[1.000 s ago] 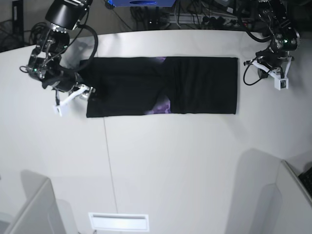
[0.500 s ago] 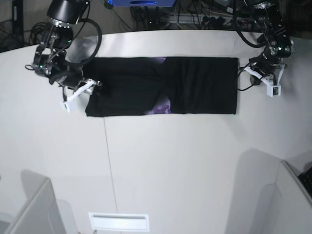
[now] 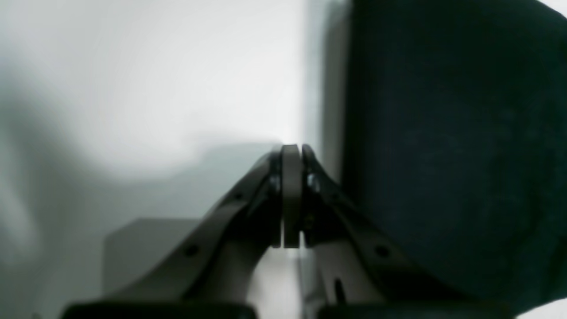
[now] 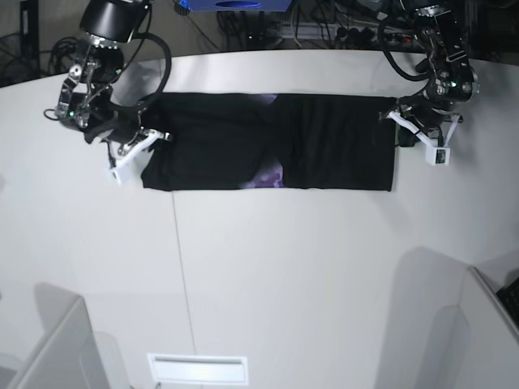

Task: Fold the T-shirt properly
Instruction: 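Grasp both ends of the strip with both grippers, then lift the strip ends and fold them toward each other with both grippers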

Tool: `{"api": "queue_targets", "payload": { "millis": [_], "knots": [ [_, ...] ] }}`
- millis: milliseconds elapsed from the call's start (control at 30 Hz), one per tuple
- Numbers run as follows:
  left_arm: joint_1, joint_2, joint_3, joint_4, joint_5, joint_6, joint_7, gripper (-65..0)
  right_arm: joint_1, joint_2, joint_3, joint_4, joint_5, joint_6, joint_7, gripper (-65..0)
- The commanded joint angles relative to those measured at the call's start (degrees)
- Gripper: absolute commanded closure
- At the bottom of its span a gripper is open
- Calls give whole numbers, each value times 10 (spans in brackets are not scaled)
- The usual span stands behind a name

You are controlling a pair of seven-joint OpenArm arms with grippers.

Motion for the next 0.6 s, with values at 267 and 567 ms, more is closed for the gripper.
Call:
{"api": "queue_targets", "payload": {
  "millis": [267,567],
  "knots": [
    [14,1,17,3,5,1,29,0,-1,27,-101,126,-9,-103,-4,0],
    [22,16,62,5,5,1,29,0,-20,26,-191,234,-8,-191,-5,0]
  ]
}}
